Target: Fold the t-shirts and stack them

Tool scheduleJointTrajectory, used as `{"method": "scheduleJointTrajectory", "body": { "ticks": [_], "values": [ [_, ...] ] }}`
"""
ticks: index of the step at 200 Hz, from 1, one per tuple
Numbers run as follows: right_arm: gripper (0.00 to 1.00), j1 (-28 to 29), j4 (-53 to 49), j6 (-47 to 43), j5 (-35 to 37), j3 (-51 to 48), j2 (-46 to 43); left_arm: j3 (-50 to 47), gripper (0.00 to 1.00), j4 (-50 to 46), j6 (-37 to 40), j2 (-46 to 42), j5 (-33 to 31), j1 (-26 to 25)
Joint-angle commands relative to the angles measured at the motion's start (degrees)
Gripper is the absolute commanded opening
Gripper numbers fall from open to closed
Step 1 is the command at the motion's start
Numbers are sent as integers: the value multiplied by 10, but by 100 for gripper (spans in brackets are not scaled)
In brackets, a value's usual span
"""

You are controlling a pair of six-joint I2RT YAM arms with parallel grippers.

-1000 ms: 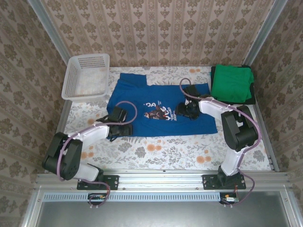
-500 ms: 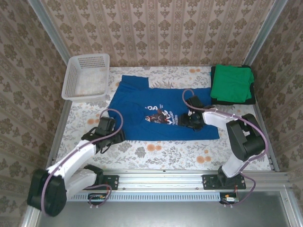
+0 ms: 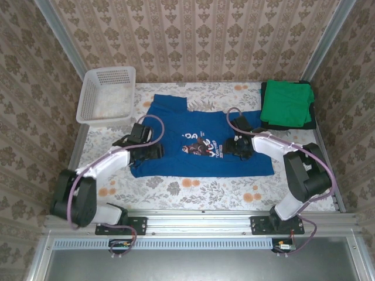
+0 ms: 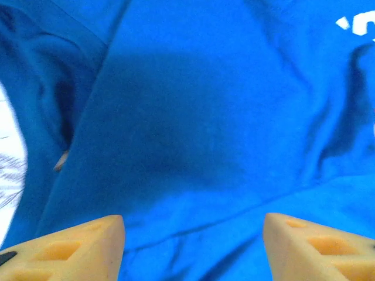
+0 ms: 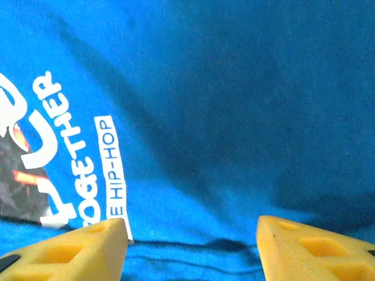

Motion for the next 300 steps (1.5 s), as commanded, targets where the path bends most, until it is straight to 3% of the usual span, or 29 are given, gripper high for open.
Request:
{"method": "scheduleJointTrajectory", "body": {
  "ticks": [1, 15, 36, 73, 92, 110, 141, 166, 215, 255, 300],
  "values": [
    [62, 2, -18, 9, 21, 11, 27, -4, 62, 26, 24, 47, 32, 19],
    [62, 2, -26, 13, 29, 10, 33, -25, 54, 20, 15, 55, 50, 27],
    [63, 2, -40, 16, 33, 2, 28, -79, 53, 13, -15, 17, 56, 22],
    [64, 2, -89, 11, 46, -17, -9, -154, 56, -20, -70, -118, 49, 14],
    [65, 2, -114, 7, 58, -18, -34, -171, 58, -81, -67, -181, 20, 32],
    [68, 0, -118, 4, 65, -17, -64, -190, 60, -91, -60, -228, 40, 57],
    [69, -29, -111, -16, 77, 34, -76, -111, 60, -117, -27, -229, 39, 62],
    [69, -74, -107, -45, 89, 105, -31, 26, 63, -121, 29, -162, 26, 60],
    [67, -135, -168, -104, 124, 324, 145, 332, 66, -109, 111, 110, 17, 70],
    [65, -167, -248, -138, 118, 518, 293, 588, 63, -141, 131, 349, 13, 96],
    [65, -174, -297, -150, 118, 644, 394, 785, 64, -159, 112, 533, 32, 107]
  ]
}}
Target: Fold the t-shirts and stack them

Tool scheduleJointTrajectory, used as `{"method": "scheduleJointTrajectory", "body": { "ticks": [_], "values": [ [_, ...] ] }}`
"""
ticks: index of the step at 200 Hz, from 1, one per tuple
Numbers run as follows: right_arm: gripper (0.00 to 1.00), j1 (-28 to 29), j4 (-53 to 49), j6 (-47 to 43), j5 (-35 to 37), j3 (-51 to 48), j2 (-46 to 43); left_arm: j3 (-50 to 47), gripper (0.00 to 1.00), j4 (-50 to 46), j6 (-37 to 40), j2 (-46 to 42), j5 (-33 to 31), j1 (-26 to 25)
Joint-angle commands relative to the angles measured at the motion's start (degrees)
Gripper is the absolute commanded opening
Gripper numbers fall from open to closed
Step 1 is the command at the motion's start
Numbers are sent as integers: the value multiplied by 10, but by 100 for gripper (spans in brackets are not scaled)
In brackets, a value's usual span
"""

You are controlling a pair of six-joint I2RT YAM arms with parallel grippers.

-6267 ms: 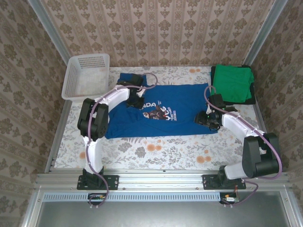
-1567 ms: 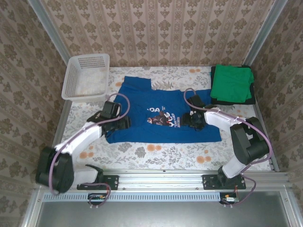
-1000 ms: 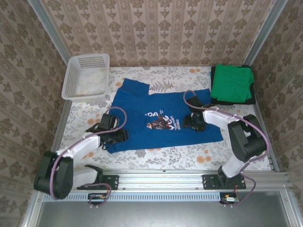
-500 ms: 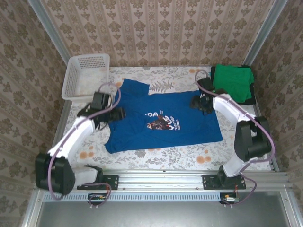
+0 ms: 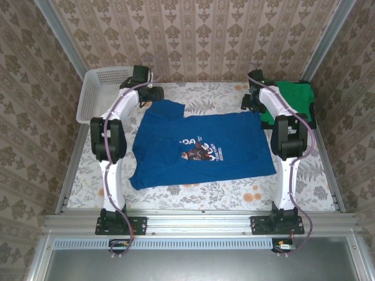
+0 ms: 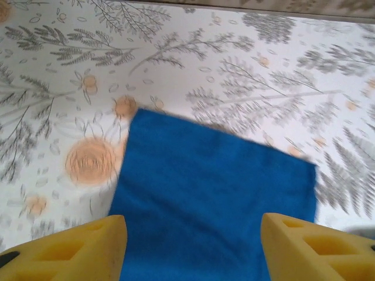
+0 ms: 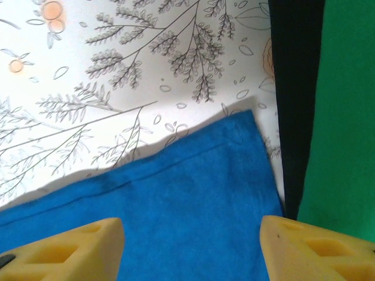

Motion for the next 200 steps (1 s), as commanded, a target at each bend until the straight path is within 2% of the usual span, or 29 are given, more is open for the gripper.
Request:
{"method": "scheduleJointTrajectory", "body": {
  "ticks": [1, 42, 101, 125, 147, 160, 171, 189, 200],
  "values": [
    [65, -2, -66, -22, 12, 57, 43, 75, 64, -32, 4, 51, 7, 4],
    [65, -3, -113, -20, -3, 151, 119, 170, 66, -26, -21, 160, 9, 4],
    [64, -5, -126, -16, -16, 180, 156, 195, 66, -19, -36, 215, -3, 6],
    [63, -5, -123, -13, -25, 175, 161, 210, 58, -26, -37, 227, 7, 8],
    [51, -9, -120, -7, -53, 174, 166, 229, 48, -39, -36, 237, 10, 10],
    [48, -10, -118, -5, -66, 172, 167, 239, 42, -52, -39, 241, 4, 12],
    [46, -10, -114, -4, -71, 166, 164, 248, 42, -68, -46, 242, -10, 15],
    [42, -10, -103, -2, -84, 150, 157, 248, 55, -78, -61, 240, -37, 18],
    [40, -9, -96, -1, -93, 141, 151, 249, 56, -79, -70, 242, -44, 18]
  ]
}}
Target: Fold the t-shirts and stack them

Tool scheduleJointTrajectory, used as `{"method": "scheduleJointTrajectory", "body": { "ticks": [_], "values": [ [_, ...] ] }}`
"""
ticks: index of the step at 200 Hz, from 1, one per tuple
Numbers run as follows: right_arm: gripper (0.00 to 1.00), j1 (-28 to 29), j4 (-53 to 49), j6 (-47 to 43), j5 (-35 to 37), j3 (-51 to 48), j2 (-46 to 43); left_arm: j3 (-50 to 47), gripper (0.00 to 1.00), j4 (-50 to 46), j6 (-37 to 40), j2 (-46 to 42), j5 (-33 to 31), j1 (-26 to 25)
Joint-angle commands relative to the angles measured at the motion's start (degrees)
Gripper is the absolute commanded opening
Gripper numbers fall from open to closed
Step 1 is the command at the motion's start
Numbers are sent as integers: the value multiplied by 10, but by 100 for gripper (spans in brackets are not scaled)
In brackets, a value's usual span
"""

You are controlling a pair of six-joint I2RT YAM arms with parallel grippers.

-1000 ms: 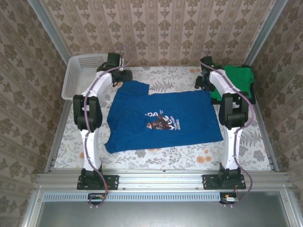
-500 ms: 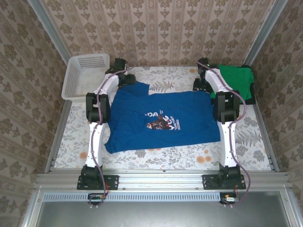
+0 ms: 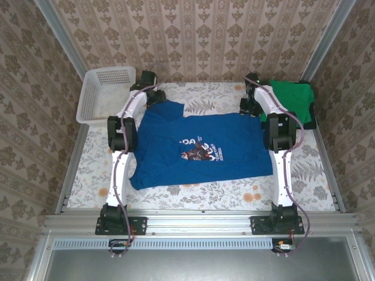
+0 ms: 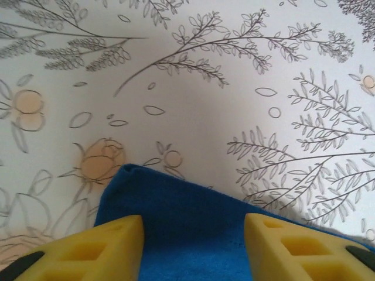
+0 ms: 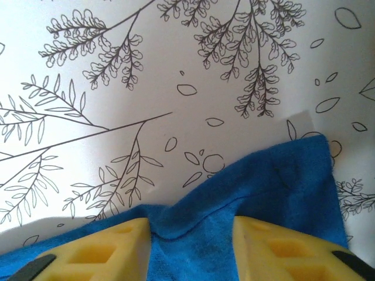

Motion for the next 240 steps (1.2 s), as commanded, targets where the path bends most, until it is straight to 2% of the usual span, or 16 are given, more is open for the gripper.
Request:
{"method": "scheduleJointTrajectory", "body": {
  "ticks": [1, 31, 54, 74, 82, 114, 148, 199, 240],
  "values": [
    [40, -3, -1, 8, -38, -22, 0, 16, 56, -38, -26, 13, -33, 11],
    [30, -4, 23, 11, -54, -55, -19, 23, 56, -26, -59, 25, -18, 12],
    [17, -5, 29, 13, -66, -62, -25, 32, 55, -18, -71, 33, -7, 10],
    [11, -5, 33, 13, -70, -67, -32, 38, 46, -13, -73, 39, 4, 10],
    [9, -5, 36, 15, -74, -70, -37, 38, 39, -8, -75, 41, 13, 10],
    [6, -7, 66, 25, -120, -101, -73, 16, 19, 18, -63, 30, 37, 3],
    [2, -7, 91, 26, -124, -155, -127, 1, 0, 27, -54, 4, 60, 1],
    [0, -7, 138, 27, -99, -273, -218, -78, 0, 76, -18, -87, 104, -11],
    [0, -5, 217, 64, -104, -363, -314, -125, 0, 76, 25, -164, 88, -42]
  ]
}}
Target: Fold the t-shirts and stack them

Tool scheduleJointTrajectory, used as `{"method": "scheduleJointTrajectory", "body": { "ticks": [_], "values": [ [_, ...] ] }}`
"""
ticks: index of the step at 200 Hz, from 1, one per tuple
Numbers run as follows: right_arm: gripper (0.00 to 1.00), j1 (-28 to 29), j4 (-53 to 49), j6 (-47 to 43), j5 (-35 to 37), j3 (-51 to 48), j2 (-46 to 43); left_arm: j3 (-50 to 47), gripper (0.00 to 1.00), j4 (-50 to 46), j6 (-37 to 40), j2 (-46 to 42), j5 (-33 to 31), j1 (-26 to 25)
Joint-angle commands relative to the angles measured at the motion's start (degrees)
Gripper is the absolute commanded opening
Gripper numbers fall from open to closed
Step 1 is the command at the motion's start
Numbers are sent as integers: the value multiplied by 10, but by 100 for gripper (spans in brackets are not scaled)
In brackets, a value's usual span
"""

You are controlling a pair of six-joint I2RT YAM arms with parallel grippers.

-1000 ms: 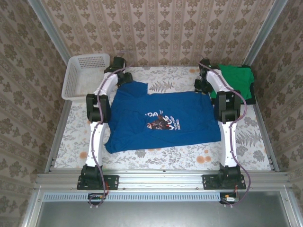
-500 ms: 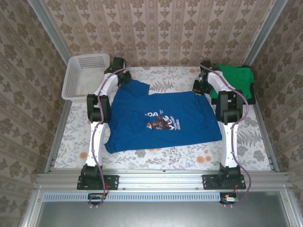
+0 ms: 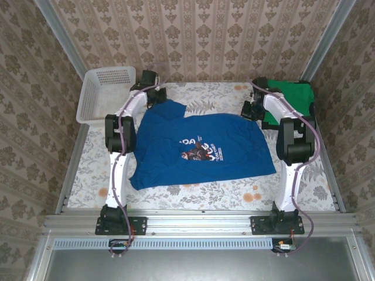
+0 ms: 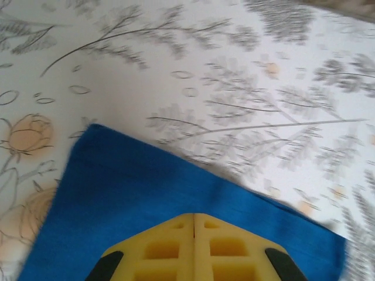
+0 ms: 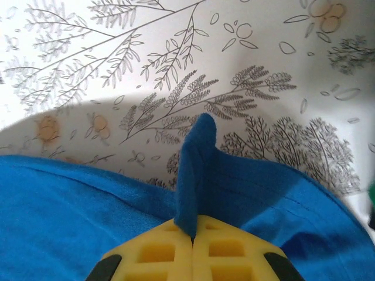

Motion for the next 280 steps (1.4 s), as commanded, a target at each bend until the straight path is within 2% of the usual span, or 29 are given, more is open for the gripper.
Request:
{"method": "scheduleJointTrajectory", "body": {
  "ticks": [1, 37, 94, 135, 161, 169, 177, 190, 199, 210, 222, 258, 280],
  "values": [
    [0, 4, 56, 30, 1, -31, -59, -17, 0, 17, 40, -77, 12, -21],
    [0, 19, 44, 20, 1, -49, -90, -108, 0, 57, 57, -173, -6, -40],
    [0, 24, 54, 17, 9, -134, -170, -336, 0, 152, 75, -361, -17, -48],
    [0, 25, 66, 22, 3, -199, -215, -458, 0, 190, 71, -437, 4, -64],
    [0, 26, 73, 21, 8, -227, -231, -516, 0, 221, 65, -462, -19, -70],
    [0, 26, 72, 20, 11, -228, -228, -501, 0, 201, 63, -448, -36, -67],
    [0, 26, 70, 19, 11, -223, -222, -475, 10, 175, 63, -423, -57, -66],
    [0, 26, 69, 20, 7, -213, -211, -423, 13, 141, 69, -370, -89, -64],
    [0, 26, 70, 21, 4, -209, -206, -374, 22, 113, 67, -326, -111, -59],
    [0, 26, 74, 22, 3, -205, -203, -304, 25, 70, 53, -266, -136, -50],
    [0, 26, 72, 21, 2, -199, -197, -233, 38, 40, 47, -205, -153, -41],
    [0, 26, 69, 20, -6, -187, -183, -25, 47, -37, 55, -38, -190, -24],
    [0, 26, 65, 15, -8, -186, -180, 63, 50, -50, 44, 28, -178, -9]
  ]
}}
